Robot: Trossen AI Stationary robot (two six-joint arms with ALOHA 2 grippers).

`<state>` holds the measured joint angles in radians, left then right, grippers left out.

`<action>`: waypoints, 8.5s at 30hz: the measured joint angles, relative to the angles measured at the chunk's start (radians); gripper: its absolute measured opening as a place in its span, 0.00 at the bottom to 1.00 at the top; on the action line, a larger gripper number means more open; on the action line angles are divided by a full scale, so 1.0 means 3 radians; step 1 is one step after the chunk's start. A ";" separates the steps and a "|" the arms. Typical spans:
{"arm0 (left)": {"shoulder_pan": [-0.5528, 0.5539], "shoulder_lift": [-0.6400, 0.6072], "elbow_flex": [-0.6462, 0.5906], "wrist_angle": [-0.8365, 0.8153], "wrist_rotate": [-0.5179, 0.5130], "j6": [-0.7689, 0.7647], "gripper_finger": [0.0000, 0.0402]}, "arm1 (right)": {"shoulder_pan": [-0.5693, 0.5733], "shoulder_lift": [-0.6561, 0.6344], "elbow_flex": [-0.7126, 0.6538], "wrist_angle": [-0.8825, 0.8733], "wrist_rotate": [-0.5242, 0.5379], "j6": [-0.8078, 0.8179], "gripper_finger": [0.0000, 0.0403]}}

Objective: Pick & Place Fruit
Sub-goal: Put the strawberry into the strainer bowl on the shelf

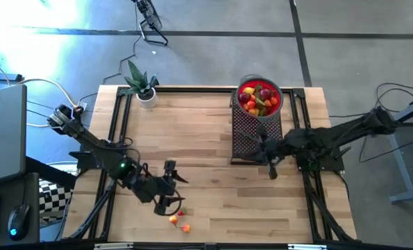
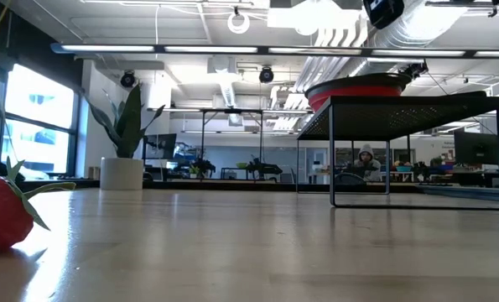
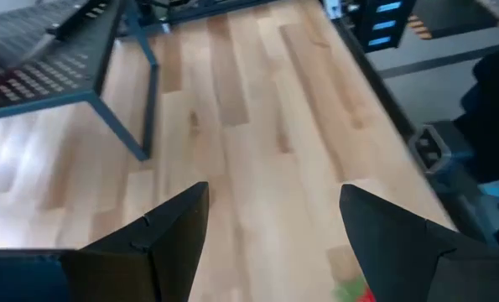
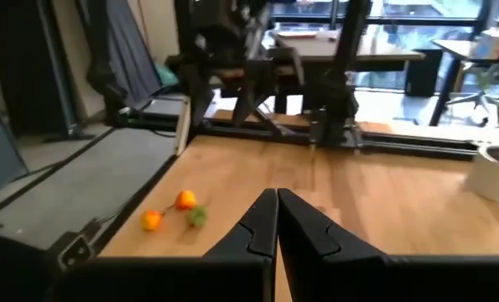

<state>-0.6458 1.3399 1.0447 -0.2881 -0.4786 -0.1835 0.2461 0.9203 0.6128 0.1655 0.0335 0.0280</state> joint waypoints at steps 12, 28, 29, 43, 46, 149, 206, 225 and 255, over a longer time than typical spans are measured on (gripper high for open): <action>-0.0184 -0.0003 0.0000 0.0003 0.0335 -0.0561 0.65 | 0.0695 0.0225 0.0000 -0.0063 0.0061 0.0389 0.01; -0.0184 -0.0003 0.0000 0.0001 0.0347 -0.0627 0.65 | 0.1184 0.0225 0.0001 -0.0037 0.0319 0.0618 0.01; -0.0184 -0.0003 0.0000 0.0001 0.0347 -0.0627 0.65 | 0.1190 0.0225 0.0001 -0.0040 0.0316 0.0618 0.01; -0.0184 0.0000 0.0001 0.0026 0.0350 -0.0840 0.65 | 0.1188 0.0225 0.0001 -0.0083 0.0324 0.0498 0.01; -0.0183 0.0000 0.0001 0.0030 0.0350 -0.1157 0.65 | 0.1187 0.0225 0.0001 -0.0082 0.0330 0.0437 0.01; -0.0044 0.1963 0.1064 -0.1375 0.0660 -0.3654 0.65 | 0.1187 0.0224 0.0003 -0.0242 0.0442 0.0419 0.01; 0.0106 0.2143 0.1066 -0.1240 0.1032 -0.3857 0.49 | 0.1187 0.0224 0.0003 -0.0275 0.0442 0.0416 0.01; 0.0106 0.2144 0.1064 -0.1200 0.1022 -0.3943 0.24 | 0.1187 0.0224 0.0003 -0.0294 0.0441 0.0416 0.01; 0.0103 0.2148 0.1068 -0.1089 0.1059 -0.3937 0.00 | 0.1185 0.0224 0.0003 -0.0306 0.0428 0.0416 0.01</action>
<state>-0.6150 1.9845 1.3650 -0.6149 -0.1608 -1.3645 0.6018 0.9874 0.6136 0.0737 0.1618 0.1528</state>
